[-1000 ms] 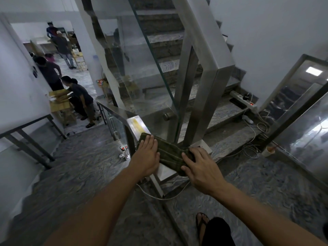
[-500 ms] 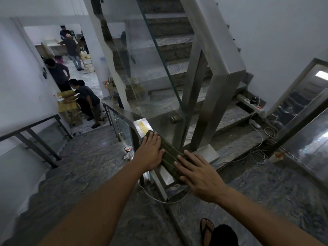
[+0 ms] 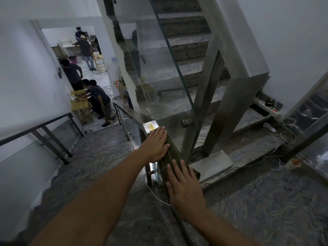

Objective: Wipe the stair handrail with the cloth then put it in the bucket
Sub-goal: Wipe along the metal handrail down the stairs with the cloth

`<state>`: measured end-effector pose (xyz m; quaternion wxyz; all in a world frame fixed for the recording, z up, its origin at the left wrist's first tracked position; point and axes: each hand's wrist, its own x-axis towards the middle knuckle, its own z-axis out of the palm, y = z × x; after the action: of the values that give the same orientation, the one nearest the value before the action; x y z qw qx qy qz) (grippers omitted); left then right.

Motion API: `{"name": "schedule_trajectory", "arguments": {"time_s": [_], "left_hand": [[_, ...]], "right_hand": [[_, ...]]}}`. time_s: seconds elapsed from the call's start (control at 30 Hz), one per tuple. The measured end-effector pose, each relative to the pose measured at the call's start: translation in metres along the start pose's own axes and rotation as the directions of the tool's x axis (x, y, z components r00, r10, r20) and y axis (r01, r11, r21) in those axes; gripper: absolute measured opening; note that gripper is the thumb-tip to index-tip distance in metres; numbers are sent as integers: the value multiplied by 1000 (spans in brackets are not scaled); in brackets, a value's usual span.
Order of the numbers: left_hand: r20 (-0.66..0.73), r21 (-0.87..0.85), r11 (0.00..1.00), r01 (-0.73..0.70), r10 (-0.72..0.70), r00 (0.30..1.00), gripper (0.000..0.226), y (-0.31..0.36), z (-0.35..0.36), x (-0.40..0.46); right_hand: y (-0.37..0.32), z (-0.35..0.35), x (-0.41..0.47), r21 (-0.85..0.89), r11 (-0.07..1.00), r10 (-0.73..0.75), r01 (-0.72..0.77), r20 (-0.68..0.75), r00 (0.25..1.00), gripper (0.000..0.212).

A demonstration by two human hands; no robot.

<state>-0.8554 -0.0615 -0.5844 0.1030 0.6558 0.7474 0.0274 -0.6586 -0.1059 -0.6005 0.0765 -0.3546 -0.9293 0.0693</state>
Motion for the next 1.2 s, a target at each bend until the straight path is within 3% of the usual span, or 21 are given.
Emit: {"name": "schedule_trajectory", "arguments": {"time_s": [0.37,0.6,0.7,0.8,0.93,1.2], "left_hand": [[-45,-18,998,61,-61,997,61,-25,-5,30],[-8,-63,993,104,-105,994,62,-45,-14,49],[-45,-89,991,96,-100,994,60,-47,-16,52],[-82,-91,991,99,-107,991,60,-43,-10,46],[-80,-74,992,103,-109,991,62,-28,3,23],[-168,-142,986,87,-111,980,68,19,24,-27]], "right_hand": [[-13,4,44,-7,997,80,-80,43,996,53],[-11,7,73,74,997,18,-22,59,998,60],[-8,-2,80,130,991,-22,-1,172,985,69],[-8,-4,71,86,996,-18,-1,212,977,60],[-4,-3,41,-67,997,-33,43,141,989,57],[24,-3,-21,-105,977,-179,185,60,982,54]]}}
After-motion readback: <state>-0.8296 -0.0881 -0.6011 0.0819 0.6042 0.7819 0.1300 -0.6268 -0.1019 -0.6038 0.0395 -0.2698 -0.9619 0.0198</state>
